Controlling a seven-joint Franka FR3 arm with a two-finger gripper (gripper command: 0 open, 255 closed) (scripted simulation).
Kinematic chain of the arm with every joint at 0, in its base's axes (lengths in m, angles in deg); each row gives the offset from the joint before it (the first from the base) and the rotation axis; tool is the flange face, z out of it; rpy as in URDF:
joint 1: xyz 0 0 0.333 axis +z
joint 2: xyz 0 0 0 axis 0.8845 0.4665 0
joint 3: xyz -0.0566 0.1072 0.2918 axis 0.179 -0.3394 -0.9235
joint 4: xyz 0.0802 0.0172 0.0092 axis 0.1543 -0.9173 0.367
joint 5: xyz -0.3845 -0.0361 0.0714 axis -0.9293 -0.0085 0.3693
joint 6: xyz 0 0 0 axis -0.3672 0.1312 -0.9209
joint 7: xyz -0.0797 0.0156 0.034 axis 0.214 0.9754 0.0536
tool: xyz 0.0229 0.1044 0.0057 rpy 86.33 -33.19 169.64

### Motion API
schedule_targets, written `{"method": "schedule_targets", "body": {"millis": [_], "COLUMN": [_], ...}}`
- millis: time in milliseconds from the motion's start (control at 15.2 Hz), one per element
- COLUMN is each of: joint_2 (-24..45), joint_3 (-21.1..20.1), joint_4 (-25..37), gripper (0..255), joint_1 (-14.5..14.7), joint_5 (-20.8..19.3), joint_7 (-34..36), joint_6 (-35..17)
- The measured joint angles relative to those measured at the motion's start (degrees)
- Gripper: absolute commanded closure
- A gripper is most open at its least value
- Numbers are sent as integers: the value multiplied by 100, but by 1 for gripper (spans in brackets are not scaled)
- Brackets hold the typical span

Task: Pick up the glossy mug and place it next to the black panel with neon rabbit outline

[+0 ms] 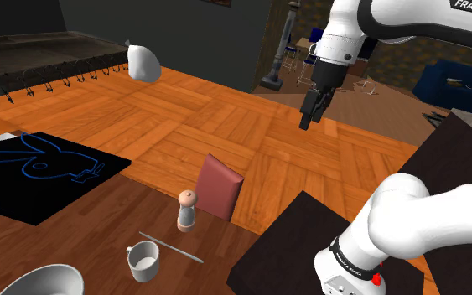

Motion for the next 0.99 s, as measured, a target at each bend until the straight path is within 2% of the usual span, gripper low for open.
{"method": "schedule_targets", "body": {"millis": [264, 594, 990], "joint_2": [48, 319, 1040], "joint_3": [-183, -623, -1153], "joint_4": [-224, -776, -1174], "gripper": [0, 0, 0], "joint_1": [61, 225, 428], "joint_5": [140, 469, 821], "joint_7": [189, 606, 1064], "joint_6": [-293, -1169, -2368]}}
